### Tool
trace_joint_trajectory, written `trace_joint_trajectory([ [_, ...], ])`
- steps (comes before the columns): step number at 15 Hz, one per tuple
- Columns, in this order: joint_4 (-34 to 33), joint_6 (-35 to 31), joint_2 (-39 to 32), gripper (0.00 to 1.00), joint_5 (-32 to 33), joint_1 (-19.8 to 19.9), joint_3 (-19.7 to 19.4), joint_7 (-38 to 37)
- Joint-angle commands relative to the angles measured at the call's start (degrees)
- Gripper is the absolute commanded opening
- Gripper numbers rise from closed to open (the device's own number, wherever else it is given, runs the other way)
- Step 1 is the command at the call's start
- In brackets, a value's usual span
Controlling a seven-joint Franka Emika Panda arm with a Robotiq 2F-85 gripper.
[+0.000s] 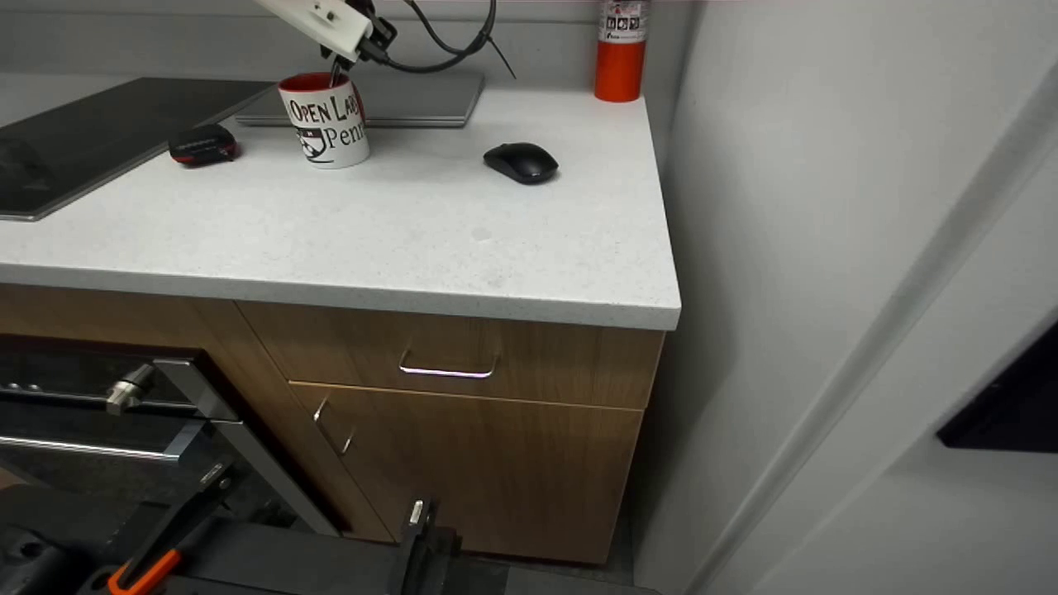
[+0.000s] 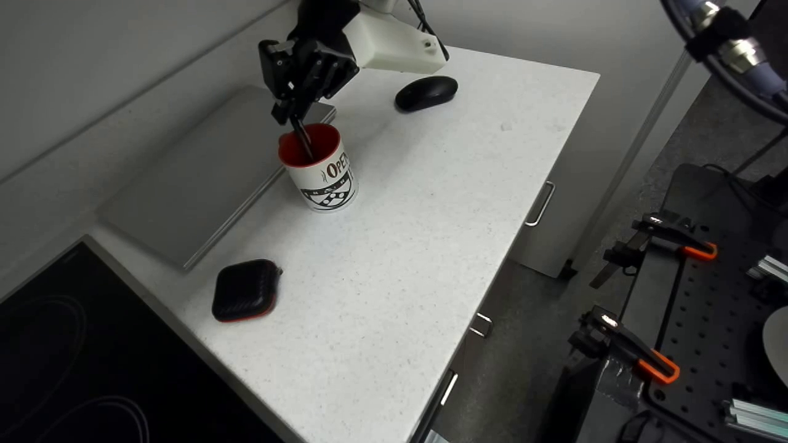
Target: Take the pen from the mug cup and put it on the table
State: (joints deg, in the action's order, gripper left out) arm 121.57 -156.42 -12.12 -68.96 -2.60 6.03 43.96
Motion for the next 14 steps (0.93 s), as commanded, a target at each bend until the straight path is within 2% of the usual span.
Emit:
trace_joint_trajectory([
  [1,-0.6,1.89,0.51,0.0,1.57,0.51,-0.64,-0.93],
  [7,-1.03,2.51,1.71,0.03,1.03,0.9,-1.47,-1.17],
  [14,-1.66,6.0,8.21,0.03,0.8,3.1,-4.0,-3.16],
])
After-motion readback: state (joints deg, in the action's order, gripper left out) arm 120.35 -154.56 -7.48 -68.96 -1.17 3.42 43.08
